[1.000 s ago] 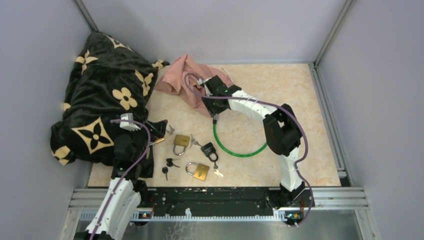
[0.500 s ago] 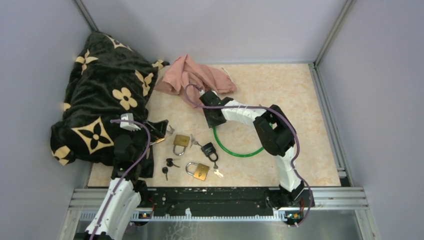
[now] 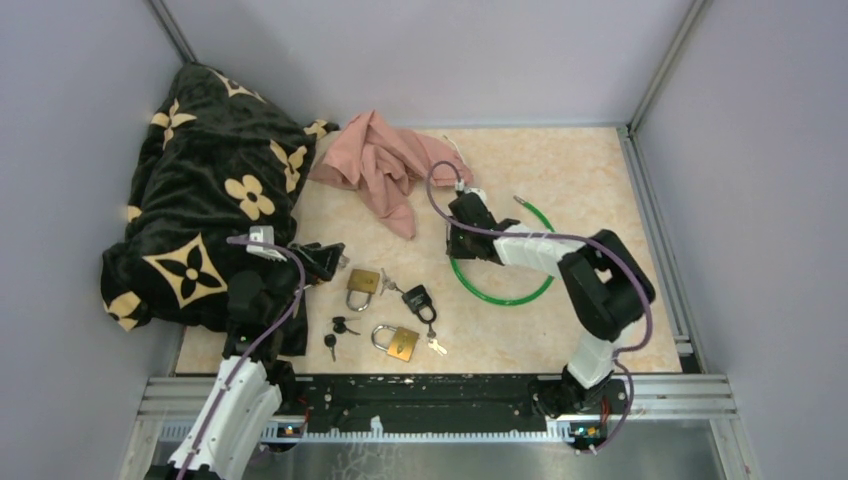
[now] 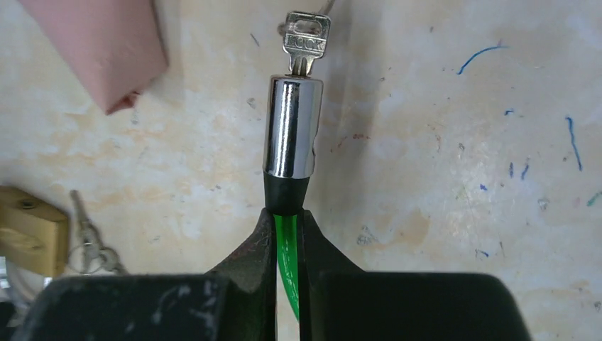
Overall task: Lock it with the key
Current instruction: Pick up the lock from the center of the board.
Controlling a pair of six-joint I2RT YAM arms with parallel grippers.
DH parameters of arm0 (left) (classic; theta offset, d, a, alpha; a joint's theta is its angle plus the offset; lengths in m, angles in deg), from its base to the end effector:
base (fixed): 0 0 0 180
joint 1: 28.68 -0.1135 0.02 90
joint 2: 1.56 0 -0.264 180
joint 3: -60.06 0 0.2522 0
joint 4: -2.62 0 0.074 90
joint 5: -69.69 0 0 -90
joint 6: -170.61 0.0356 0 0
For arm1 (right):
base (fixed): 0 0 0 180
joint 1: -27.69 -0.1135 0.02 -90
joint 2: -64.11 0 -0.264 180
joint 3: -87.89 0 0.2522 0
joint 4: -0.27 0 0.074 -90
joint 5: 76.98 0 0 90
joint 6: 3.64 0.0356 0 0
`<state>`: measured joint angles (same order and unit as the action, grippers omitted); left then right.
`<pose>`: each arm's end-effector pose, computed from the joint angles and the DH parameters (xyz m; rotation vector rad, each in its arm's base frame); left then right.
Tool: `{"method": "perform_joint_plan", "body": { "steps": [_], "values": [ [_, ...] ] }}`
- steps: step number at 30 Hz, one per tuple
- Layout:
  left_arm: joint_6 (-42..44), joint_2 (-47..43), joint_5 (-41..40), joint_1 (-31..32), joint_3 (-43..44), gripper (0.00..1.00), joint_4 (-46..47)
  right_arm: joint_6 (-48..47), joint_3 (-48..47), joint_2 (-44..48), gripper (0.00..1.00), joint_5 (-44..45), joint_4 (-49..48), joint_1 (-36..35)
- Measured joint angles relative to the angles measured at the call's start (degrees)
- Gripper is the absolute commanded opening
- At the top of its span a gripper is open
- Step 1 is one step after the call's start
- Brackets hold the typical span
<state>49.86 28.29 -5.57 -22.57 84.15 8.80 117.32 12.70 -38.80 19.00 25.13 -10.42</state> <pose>0.1486 -0.0250 0.2204 -0.1372 1.6018 -0.7033 0.2924 0.2246 0.1666 -0.1127 2.5188 0.3755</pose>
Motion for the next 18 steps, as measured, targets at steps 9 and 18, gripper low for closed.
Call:
{"method": "perform_joint_plan", "body": {
  "steps": [9,18],
  "values": [
    [7.13,13.68,14.99,13.14,5.31,0.84,5.95,9.18,12.81,21.73,0.00,1.88,-18.99,0.24],
    [13.03,40.52,15.69,31.95,18.27,0.97,15.02,14.19,22.12,35.58,0.00,13.60,-30.32,-6.32]
  ]
}}
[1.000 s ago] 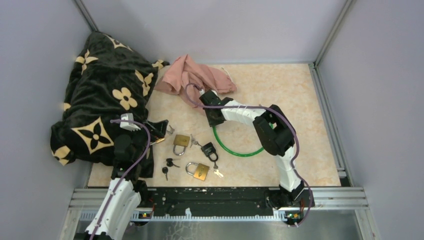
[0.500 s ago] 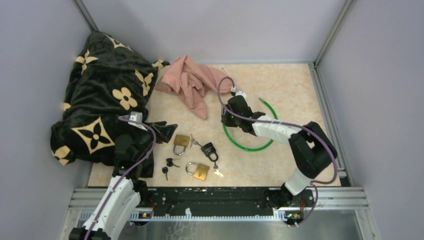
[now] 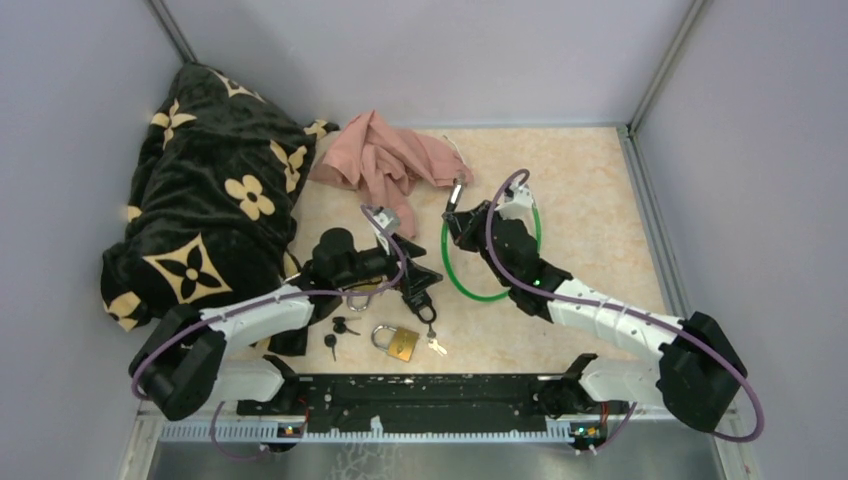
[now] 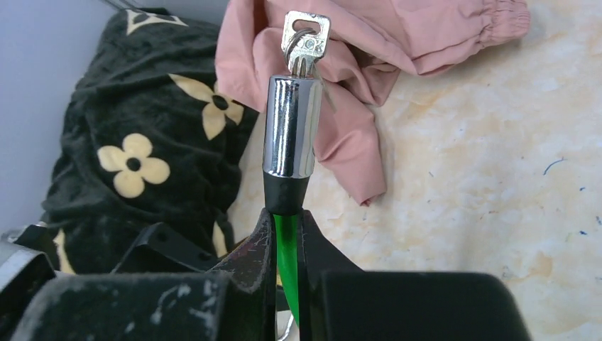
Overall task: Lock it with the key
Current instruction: Pick up the lock from the center of the board.
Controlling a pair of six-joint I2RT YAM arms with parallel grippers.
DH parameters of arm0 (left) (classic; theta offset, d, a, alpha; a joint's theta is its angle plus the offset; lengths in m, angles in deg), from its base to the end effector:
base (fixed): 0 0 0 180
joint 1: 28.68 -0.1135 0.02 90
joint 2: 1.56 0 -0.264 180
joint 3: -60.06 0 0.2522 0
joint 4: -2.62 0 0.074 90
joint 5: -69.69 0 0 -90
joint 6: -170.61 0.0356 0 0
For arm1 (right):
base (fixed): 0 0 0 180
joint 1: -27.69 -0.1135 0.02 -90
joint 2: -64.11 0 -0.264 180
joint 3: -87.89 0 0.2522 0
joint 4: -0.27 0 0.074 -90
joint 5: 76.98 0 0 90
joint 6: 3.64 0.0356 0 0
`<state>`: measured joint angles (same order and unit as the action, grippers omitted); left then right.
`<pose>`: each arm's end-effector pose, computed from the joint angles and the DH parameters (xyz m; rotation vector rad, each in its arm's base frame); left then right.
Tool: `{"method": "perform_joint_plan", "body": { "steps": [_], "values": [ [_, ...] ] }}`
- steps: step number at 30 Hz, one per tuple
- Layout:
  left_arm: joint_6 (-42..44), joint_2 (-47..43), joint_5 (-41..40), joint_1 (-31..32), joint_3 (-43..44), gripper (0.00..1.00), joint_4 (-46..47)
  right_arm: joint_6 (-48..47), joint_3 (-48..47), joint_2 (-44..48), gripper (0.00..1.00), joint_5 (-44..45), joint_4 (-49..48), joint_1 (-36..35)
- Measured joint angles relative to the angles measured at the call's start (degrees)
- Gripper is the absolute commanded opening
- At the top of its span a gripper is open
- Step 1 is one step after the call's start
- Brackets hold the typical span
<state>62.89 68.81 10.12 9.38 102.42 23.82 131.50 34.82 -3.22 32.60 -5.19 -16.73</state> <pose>0.1920 -0.1732 0.2313 0.7311 1.6620 -1.1572 0.2004 0.1797 0.2785 0.2735 1.7723 0.8537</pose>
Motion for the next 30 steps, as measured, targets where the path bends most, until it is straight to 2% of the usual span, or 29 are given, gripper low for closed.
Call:
{"method": "perform_joint_plan", "body": {
  "steps": [4,9,12,14,15,18,19,21,23,27,30],
  "values": [
    [3.17,5.40,-5.09,4.70,2.80,0.80,4.42,1.38,1.62,2.45,0.00,2.89,-1.95,-2.54],
    [5.90,7.93,-11.02,6.43,6.19,0.58,6.91,1.66,2.21,4.50,0.00,4.96,-2.89,-5.18],
    [6.78,8.33,-13.03,6.60,7.30,0.36,7.45,1.86,2.64,5.35,0.00,5.97,-3.50,-6.64],
    [7.15,8.39,-13.57,7.02,7.39,0.16,7.63,2.03,2.78,5.44,0.00,6.40,-3.78,-6.95],
    [7.48,8.39,-13.88,7.41,7.39,0.01,7.63,2.10,2.97,5.44,0.00,6.51,-3.89,-6.95],
    [7.52,8.31,-15.34,7.30,7.39,0.00,6.40,1.68,3.04,5.70,0.02,5.92,-3.43,-6.95],
    [7.50,8.13,-15.58,7.32,7.39,0.00,6.01,0.90,3.04,5.79,0.10,5.55,-3.15,-6.93],
    [7.21,7.50,-16.13,7.48,7.04,0.00,4.39,-0.48,2.97,6.45,0.32,4.20,-1.14,-6.78],
    [7.13,6.58,-17.09,7.61,5.99,0.00,3.13,-1.68,2.78,7.87,0.47,1.49,2.93,-6.23],
    [6.58,4.44,-20.61,7.45,3.15,0.00,1.75,-5.11,3.72,13.66,0.67,-4.55,15.17,-1.44],
    [6.03,3.52,-22.43,7.08,1.90,0.00,1.46,-7.28,5.18,19.58,0.74,-4.76,23.02,3.82]
  ]
}}
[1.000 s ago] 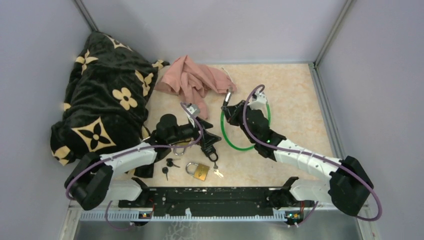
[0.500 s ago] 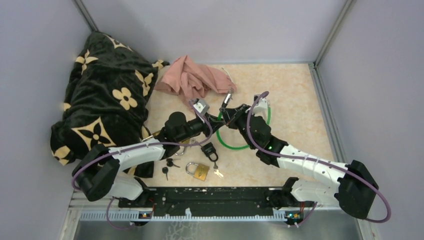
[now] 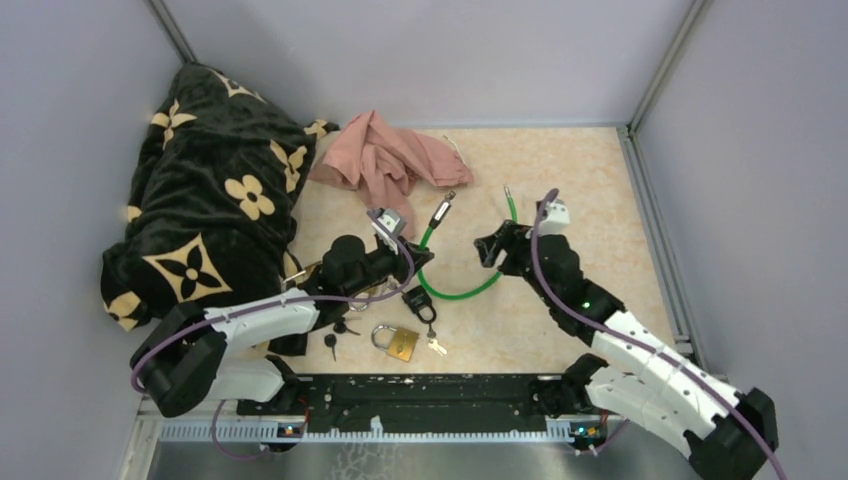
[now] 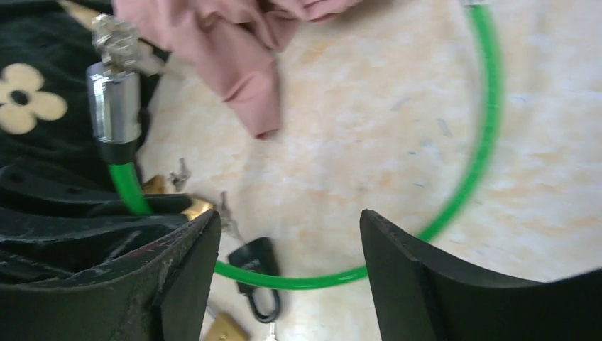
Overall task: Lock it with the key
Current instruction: Pick up the lock from the center of the board.
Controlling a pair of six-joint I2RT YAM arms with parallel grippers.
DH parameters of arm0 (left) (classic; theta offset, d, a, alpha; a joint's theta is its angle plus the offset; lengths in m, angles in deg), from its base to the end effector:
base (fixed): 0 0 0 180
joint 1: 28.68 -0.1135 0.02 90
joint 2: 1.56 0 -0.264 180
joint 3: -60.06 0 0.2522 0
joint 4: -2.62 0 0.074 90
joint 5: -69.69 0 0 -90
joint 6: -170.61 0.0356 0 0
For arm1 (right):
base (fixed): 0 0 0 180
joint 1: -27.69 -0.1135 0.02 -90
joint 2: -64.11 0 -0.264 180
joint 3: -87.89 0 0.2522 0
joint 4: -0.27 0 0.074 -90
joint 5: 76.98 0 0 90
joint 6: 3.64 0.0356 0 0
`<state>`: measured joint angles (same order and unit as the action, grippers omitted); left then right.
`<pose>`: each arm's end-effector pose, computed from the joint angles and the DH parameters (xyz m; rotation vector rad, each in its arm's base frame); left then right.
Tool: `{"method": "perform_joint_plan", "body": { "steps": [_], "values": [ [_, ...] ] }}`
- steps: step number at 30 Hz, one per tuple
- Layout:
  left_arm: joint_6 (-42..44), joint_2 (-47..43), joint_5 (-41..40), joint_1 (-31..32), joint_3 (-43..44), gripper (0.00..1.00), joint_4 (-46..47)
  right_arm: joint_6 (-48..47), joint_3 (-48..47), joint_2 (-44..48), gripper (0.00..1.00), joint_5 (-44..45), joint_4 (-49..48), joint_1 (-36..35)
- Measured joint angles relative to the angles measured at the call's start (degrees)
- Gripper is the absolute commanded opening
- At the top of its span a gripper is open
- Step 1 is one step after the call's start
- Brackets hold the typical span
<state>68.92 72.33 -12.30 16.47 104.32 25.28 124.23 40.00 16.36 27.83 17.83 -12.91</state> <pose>0.1900 -0.1980 0.2292 0.6122 1.6570 -0.8514 0.1564 0.1220 0.2771 0.1372 1.9199 0.6970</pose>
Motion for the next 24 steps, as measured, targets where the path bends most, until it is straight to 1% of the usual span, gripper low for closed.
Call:
{"method": "perform_joint_plan", "body": {
  "steps": [2,5,7,9,10,12,15,21,22,23,24],
  "values": [
    [-0.20,-0.61,-0.42,-0.31,-1.25,0.00,0.09,-1.25,1.20,3.72,0.79,-0.17,3.63,4.07],
    [-0.17,-1.18,-0.26,-0.92,-3.10,0.00,1.14,-3.50,4.22,6.29,0.85,-3.48,4.61,14.01],
    [-0.17,-1.57,0.37,-1.25,-3.80,0.00,1.73,-5.60,6.03,4.09,0.86,-9.38,2.69,22.16],
    [-0.17,-1.97,1.14,-1.55,-3.89,0.00,2.21,-7.72,6.29,-1.44,0.85,-14.82,0.46,28.74],
    [-0.17,-2.19,1.53,-1.64,-3.89,0.00,2.49,-8.85,6.03,-4.74,0.86,-16.44,-0.70,30.82],
    [-0.22,-2.64,2.19,-1.81,-3.89,0.00,2.82,-11.67,4.42,-13.18,0.85,-19.89,-1.97,32.76],
    [-0.31,-3.04,3.08,-1.92,-3.89,0.00,3.26,-14.78,1.97,-22.16,0.85,-24.85,-4.15,32.92],
    [-0.24,-3.37,5.42,-2.19,-4.07,0.00,4.00,-17.49,-1.03,-32.11,0.81,-27.61,-10.69,32.92],
    [-0.15,-3.56,6.03,-2.19,-4.17,0.00,4.35,-17.79,-2.03,-34.40,0.76,-27.76,-11.65,32.92],
    [-0.02,-3.80,6.67,-2.21,-4.28,0.00,4.66,-18.01,-3.10,-36.70,0.65,-27.87,-12.35,32.92],
    [0.63,-4.94,9.68,-2.29,-4.52,0.00,5.86,-18.78,-6.16,-43.21,0.08,-28.28,-14.19,32.92]
  ]
}}
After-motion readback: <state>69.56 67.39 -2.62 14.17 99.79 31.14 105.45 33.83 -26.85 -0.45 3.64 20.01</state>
